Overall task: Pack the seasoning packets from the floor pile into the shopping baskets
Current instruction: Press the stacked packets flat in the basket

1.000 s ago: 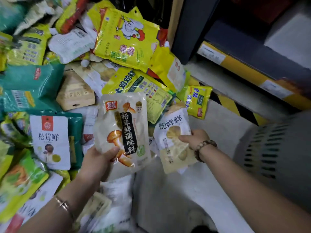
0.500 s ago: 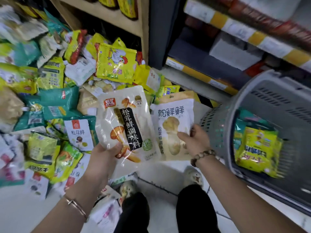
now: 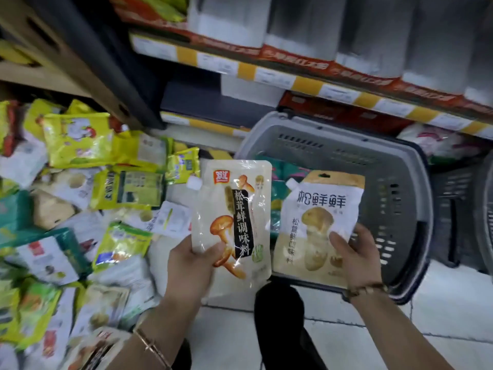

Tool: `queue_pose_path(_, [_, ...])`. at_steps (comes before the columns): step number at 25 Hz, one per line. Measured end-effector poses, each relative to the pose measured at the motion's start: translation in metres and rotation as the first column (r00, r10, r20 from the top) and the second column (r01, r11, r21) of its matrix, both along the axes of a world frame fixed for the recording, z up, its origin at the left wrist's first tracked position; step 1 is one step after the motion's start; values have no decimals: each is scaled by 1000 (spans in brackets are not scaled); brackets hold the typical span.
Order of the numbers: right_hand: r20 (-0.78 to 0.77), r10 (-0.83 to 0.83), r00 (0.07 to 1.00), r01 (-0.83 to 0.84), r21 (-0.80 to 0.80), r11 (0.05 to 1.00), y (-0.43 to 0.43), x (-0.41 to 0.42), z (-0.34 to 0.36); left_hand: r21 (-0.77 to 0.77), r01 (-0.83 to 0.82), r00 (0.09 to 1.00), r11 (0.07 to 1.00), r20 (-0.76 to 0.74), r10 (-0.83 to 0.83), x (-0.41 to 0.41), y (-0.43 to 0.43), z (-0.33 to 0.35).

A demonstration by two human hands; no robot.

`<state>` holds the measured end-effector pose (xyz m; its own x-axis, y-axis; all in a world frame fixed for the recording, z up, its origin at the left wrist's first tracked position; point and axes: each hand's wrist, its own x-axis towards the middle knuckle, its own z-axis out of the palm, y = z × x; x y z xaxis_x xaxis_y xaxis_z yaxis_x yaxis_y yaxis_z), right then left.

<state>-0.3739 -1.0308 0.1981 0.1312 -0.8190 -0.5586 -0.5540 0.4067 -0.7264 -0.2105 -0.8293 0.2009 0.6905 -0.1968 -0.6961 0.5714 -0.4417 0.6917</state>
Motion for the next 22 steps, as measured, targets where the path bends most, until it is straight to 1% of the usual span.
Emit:
queue_pose_path(2, [-35, 14, 999, -15, -19, 1000, -39, -27, -11, 45, 78, 997, 996, -13, -78, -16, -42, -17])
queue_pose_path(4, [-110, 48, 993, -55, -61, 997, -76, -42, -29, 105, 128, 992, 986, -33, -125, -24, -80, -42])
queue_pose_path(6, [-184, 64, 981, -78, -68, 995, -111, -51, -57, 125, 182, 981, 975, -87, -172, -30, -120, -73])
queue_pose_path(8, [-204, 64, 977, -71, -29, 997, -142, -53, -92, 152, 192, 974, 970, -147, -170, -31, -156, -103])
queue_pose_path(9, [-210, 75, 975, -78, -7, 997, -156, -52, -112, 181, 174, 976, 968, -159, -146, -30, -173, -119])
queue_pose_path(11, [-232, 111, 966, -110, 18, 994, -177, -48, -150, 220, 185, 975, 958, -164, -151, -30, -205, -155])
queue_pose_path(13, [-241, 107, 964, -104, 26, 994, -185, -45, -182, 244, 221, 971, 944, -148, -189, -32, -225, -188])
queue_pose_path(15, [-255, 51, 966, -42, 38, 998, -187, -46, -207, 336, 275, 960, 901, -150, -238, -35, -233, -215])
queue_pose_path(16, [-269, 20, 963, -10, 42, 999, -188, -47, -218, 360, 284, 956, 889, -173, -236, -35, -233, -225])
queue_pose_path(18, [-355, 30, 935, -15, 46, 999, -190, -49, -236, 293, 253, 955, 922, -227, -190, -38, -231, -239])
queue_pose_path(19, [-419, 62, 906, -46, 49, 998, -192, -48, -242, 272, 242, 958, 931, -222, -184, -40, -231, -243])
queue_pose_path(20, [-473, 90, 876, -76, 47, 996, -192, -48, -245, 295, 238, 965, 925, -181, -190, -42, -232, -243])
queue_pose_path(22, [-526, 142, 839, -166, 1, 986, -187, -45, -246, 384, 216, 974, 898, -17, -227, -48, -232, -238])
